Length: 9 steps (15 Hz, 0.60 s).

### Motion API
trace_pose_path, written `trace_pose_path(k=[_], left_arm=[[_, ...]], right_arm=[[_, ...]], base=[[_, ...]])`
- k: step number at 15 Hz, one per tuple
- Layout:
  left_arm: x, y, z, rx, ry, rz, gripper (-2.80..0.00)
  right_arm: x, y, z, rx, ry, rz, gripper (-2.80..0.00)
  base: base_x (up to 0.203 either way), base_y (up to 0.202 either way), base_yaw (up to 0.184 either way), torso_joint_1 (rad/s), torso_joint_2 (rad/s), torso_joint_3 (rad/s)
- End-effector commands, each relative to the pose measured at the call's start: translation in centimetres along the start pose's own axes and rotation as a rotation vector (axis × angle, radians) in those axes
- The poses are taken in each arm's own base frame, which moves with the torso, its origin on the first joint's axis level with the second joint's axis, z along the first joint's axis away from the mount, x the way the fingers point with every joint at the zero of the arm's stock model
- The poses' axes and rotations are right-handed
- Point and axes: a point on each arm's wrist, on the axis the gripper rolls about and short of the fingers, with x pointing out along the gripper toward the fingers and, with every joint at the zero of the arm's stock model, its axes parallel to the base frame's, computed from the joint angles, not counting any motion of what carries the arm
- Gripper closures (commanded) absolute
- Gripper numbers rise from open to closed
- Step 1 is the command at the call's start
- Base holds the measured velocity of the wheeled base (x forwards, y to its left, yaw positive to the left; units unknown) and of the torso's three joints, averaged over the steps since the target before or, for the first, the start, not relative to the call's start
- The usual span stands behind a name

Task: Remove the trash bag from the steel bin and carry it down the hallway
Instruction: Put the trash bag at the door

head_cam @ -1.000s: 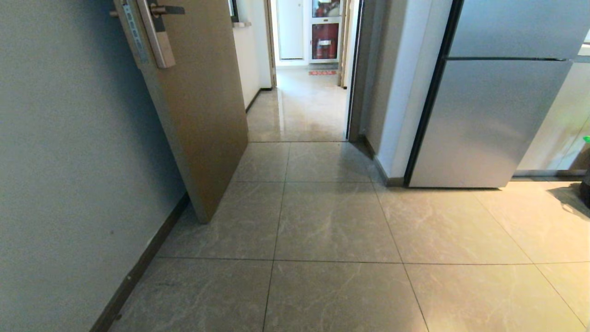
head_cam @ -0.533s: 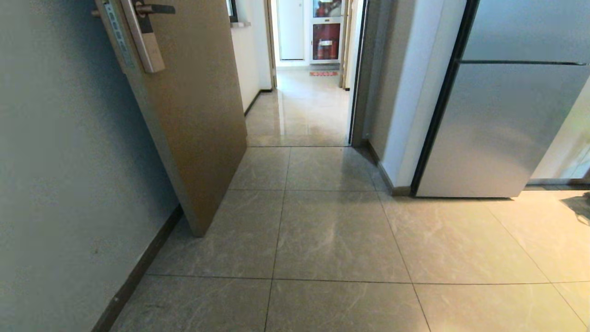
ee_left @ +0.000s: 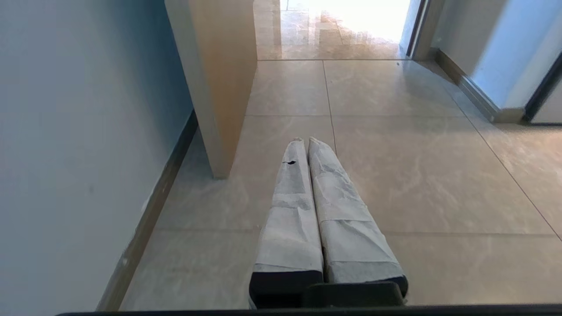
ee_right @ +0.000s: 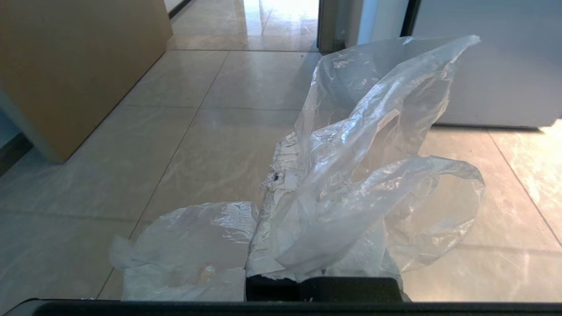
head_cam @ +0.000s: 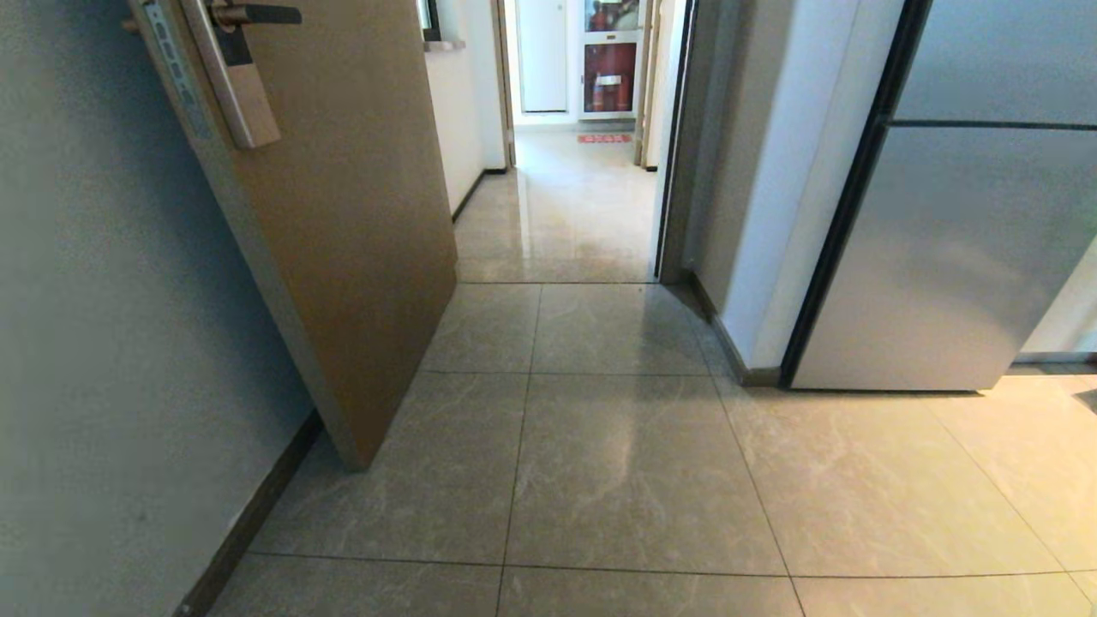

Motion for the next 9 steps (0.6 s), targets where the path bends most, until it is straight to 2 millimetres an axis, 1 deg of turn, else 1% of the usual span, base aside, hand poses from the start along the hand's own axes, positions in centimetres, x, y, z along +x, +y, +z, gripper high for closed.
trace_pose_path(k=[1,9], left_arm=[[0.0,0.0,0.0,-0.001,0.001,0.0,0.0],[0.0,0.0,0.0,-0.001,0.001,0.0,0.0]], right_arm=[[0.01,0.0,0.01,-0.001,0.001,0.001,0.0],[0.01,0.0,0.01,-0.001,0.001,0.001,0.0]], base=[[0.197,0.0,0.002,0.002,0.0,0.002],[0.193,0.0,0.001,0.004,0.0,0.003]])
